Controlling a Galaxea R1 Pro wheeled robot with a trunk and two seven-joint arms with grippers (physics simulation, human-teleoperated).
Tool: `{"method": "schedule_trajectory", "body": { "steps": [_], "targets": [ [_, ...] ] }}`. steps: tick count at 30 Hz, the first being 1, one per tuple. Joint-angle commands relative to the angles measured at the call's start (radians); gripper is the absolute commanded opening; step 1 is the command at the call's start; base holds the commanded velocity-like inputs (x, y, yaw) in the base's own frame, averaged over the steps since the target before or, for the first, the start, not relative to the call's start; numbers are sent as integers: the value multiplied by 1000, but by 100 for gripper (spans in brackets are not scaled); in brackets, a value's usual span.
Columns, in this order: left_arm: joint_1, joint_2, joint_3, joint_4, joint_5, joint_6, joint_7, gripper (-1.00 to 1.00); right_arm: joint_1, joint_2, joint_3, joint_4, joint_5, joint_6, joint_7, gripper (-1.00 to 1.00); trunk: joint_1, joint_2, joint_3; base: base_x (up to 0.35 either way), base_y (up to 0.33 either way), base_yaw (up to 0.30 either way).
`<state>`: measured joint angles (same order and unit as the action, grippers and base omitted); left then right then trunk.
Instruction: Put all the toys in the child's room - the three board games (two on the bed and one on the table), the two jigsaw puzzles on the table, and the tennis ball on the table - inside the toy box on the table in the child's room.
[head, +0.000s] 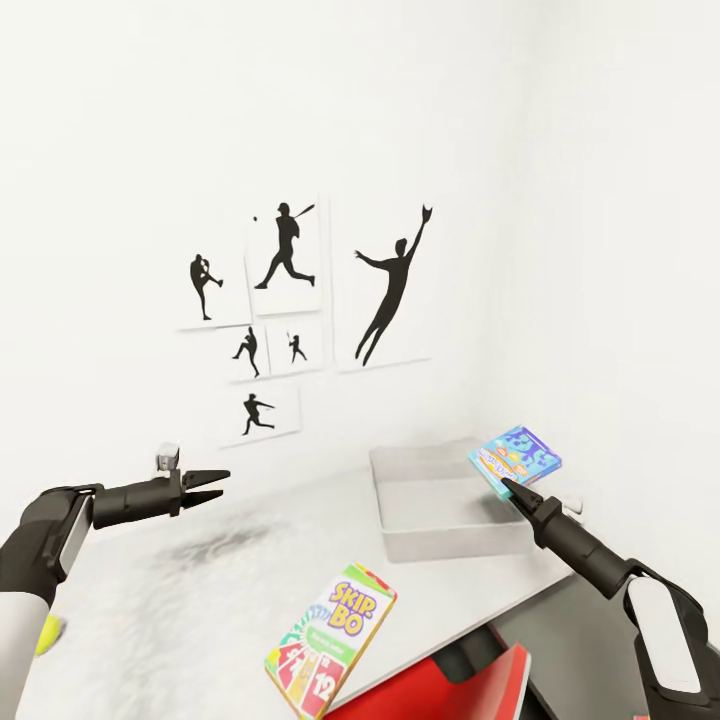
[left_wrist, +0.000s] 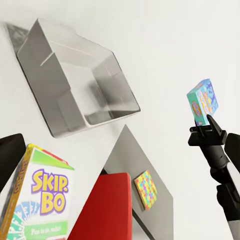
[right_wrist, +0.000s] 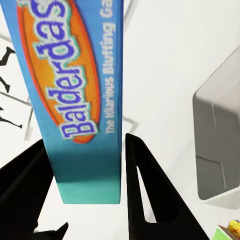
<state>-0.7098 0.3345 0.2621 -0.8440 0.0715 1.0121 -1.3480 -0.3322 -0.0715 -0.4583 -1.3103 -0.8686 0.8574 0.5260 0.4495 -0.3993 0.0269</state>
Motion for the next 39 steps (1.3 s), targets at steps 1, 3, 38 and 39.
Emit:
{"method": "schedule_trajectory", "body": {
  "steps": [1,3,38,39],
  "targets": [
    [0,0,0,0,2,10,-1,100,-1,0,-2,0,0,6,3,-100,0,-1,0,62,-6,0],
    [0,0,0,0,2,10,-1,100,-1,0,-2,0,0,6,3,-100,0,-1,0,97,-3,0],
    [0,-1,0,0,3,9,-2,100,-11,-2,28,37,9,56,-104,-100,0,-1,0,6,0,0],
    [0,-2,-1,0,2,9,-1,100,-29,-3,29,51,9,80,-131,-100,0,-1,0,0,0,0]
  ]
}}
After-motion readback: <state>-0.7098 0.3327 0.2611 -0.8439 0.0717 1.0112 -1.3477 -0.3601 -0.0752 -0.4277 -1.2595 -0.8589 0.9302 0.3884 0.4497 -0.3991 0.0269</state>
